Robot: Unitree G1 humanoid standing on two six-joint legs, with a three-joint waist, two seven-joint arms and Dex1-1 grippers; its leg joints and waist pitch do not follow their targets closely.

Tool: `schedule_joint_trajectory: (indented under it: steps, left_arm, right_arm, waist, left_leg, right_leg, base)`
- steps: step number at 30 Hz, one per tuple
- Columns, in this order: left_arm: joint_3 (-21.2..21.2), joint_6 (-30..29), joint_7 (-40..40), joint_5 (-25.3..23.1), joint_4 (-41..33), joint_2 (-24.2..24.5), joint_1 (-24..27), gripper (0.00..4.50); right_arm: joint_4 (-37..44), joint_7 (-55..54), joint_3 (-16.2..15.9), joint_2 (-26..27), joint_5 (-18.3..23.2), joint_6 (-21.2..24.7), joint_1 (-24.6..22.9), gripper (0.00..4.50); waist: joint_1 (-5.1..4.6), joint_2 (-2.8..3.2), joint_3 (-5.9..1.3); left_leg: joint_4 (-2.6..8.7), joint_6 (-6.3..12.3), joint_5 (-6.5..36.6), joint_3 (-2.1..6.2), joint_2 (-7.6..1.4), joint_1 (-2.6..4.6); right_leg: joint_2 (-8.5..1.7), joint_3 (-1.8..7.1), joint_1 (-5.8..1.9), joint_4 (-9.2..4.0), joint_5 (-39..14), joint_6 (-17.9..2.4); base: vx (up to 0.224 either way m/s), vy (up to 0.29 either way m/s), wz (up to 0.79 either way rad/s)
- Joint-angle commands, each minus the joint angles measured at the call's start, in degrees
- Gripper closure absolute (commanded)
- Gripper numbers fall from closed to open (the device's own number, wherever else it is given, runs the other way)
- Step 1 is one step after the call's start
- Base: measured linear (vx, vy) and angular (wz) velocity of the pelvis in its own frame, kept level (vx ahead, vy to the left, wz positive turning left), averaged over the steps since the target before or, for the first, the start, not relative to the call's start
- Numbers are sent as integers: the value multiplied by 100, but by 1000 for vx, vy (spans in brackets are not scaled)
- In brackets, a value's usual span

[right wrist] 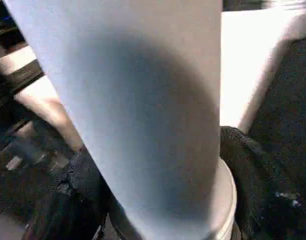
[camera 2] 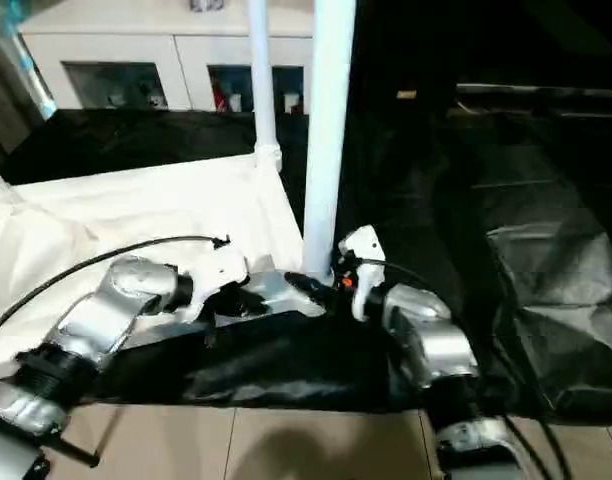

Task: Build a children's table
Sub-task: Rotate leg to tighten

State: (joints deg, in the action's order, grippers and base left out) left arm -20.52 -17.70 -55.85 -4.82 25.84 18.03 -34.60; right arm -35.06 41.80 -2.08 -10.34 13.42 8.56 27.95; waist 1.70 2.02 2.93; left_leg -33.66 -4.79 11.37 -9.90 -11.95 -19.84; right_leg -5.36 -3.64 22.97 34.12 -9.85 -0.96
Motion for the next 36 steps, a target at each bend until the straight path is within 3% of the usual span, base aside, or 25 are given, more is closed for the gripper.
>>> schedule_joint_trajectory:
  steps: [1, 5, 6, 7, 9, 10, 12, 18, 20, 25, 27, 29, 31, 33, 34, 36]
  left_arm:
    - [249, -332, 876, -101, 509, -354, -359, 450]
    - [499, -640, 1825, -84, 1249, -904, -814, 450]
    - [624, -680, 2444, -63, 1753, -1295, -1096, 450]
    - [625, -660, 2553, -82, 1844, -1357, -1142, 450]
    - [613, -605, 2812, -141, 2077, -1512, -1257, 450]
    - [602, -585, 2893, -170, 2167, -1567, -1300, 450]
    - [648, -597, 2954, -153, 2251, -1625, -1349, 450]
    - [684, -519, 2953, -144, 2537, -1674, -1467, 450]
    - [680, -405, 2926, -120, 2689, -1673, -1521, 450]
    - [666, -284, 2814, -115, 2722, -1657, -1527, 450]
    - [673, -253, 2780, -112, 2729, -1659, -1524, 450]
    - [671, -238, 2761, -113, 2724, -1651, -1516, 450]
    - [679, -177, 2739, -111, 2765, -1649, -1533, 450]
    - [684, -129, 2724, -108, 2793, -1647, -1538, 450]
    - [690, -77, 2684, -96, 2792, -1637, -1534, 450]
    - [689, -44, 2639, -84, 2754, -1621, -1512, 450]
  right_arm:
    - [-1278, -1640, 404, 178, -278, 81, 10, 177]
    - [-1982, -2719, 578, 508, -293, -139, 396, 177]
    - [-2418, -3518, 679, 772, -282, -338, 725, 177]
    - [-2486, -3657, 692, 814, -290, -390, 784, 177]
    - [-2660, -3956, 728, 937, -292, -523, 945, 177]
    - [-2738, -4034, 753, 996, -277, -578, 1018, 177]
    - [-2860, -4125, 830, 1070, -237, -623, 1109, 177]
    - [-3248, -4201, 906, 1174, -287, -805, 1315, 177]
    - [-3416, -4220, 955, 1187, -291, -888, 1409, 177]
    - [-3472, -4066, 921, 1175, -360, -963, 1554, 177]
    - [-3475, -3978, 931, 1170, -360, -1017, 1598, 177]
    - [-3473, -3883, 951, 1173, -336, -1074, 1637, 121]
    - [-3483, -3820, 986, 1159, -343, -1217, 1713, 107]
    - [-3497, -3782, 1012, 1157, -345, -1295, 1751, 88]
    - [-3486, -3657, 1045, 1155, -331, -1458, 1807, 73]
    - [-3451, -3572, 1044, 1144, -335, -1590, 1843, 61]
  waist:
    - [-29, 27, -254]
    - [-60, 32, -253]
    - [-81, 106, -217]
    - [-113, 78, -215]
    - [-110, 59, -220]
    - [-109, 78, -214]
    - [-106, 55, -218]
    - [-106, 18, -213]
    - [-105, 33, -207]
    - [-108, 28, -212]
    - [-108, 25, -205]
    - [-114, 20, -204]
    - [-116, 20, -198]
    - [-142, 15, -224]
    - [-182, 16, -244]
    - [-187, 7, -262]
  left_leg:
    - [441, -44, 1781, 8, -13, 32]
    - [436, -62, 2151, 35, 21, 88]
    - [460, -14, 2263, 33, 23, 50]
    - [457, -42, 2336, 44, 28, 52]
    - [433, -2, 2620, 56, 64, 140]
    - [453, 132, 2637, 66, 51, 131]
    - [477, 180, 2573, 67, 52, 84]
    - [503, 226, 2621, 63, 45, 62]
    - [494, 231, 2645, 55, 52, 99]
    - [526, 255, 2653, 60, 40, 80]
    - [526, 259, 2688, 57, 32, 94]
    - [523, 261, 2727, 54, 38, 99]
    - [523, 261, 2739, 55, 41, 99]
    - [542, 255, 2716, 77, 41, 42]
    - [570, 267, 2551, 100, 21, -52]
    - [552, 302, 2474, 75, 14, -30]
  right_leg:
    - [-203, 138, -212, -525, -2582, -940]
    - [-188, 75, -167, -628, -2980, -711]
    - [-183, 53, -161, -657, -2933, -695]
    - [-175, 23, -158, -669, -2972, -664]
    - [-160, -47, -120, -753, -3298, -496]
    - [-186, -66, -134, -799, -3283, -456]
    - [-181, -65, -159, -791, -3179, -451]
    - [-200, -52, -143, -799, -3232, -441]
    - [-201, -59, -109, -825, -3300, -428]
    - [-213, -72, -136, -846, -3303, -405]
    - [-222, -67, -112, -852, -3344, -422]
    - [-218, -76, -103, -868, -3436, -391]
    - [-219, -78, -94, -881, -3487, -369]
    - [-233, -91, -143, -861, -3450, -339]
    - [-240, -82, -208, -810, -3179, -394]
    - [-249, -59, -178, -805, -3021, -504]
  base:
    - [-72, 6, -1]
    - [-61, 17, 0]
    - [-52, 31, -4]
    - [0, 0, 0]
    - [0, 0, 0]
    - [0, 0, 0]
    - [0, 0, 0]
    - [0, 0, 0]
    - [0, 0, 0]
    - [0, 0, 0]
    - [0, 0, 0]
    - [0, 0, 0]
    - [0, 0, 0]
    - [0, 0, 0]
    - [0, 0, 0]
    - [0, 0, 0]
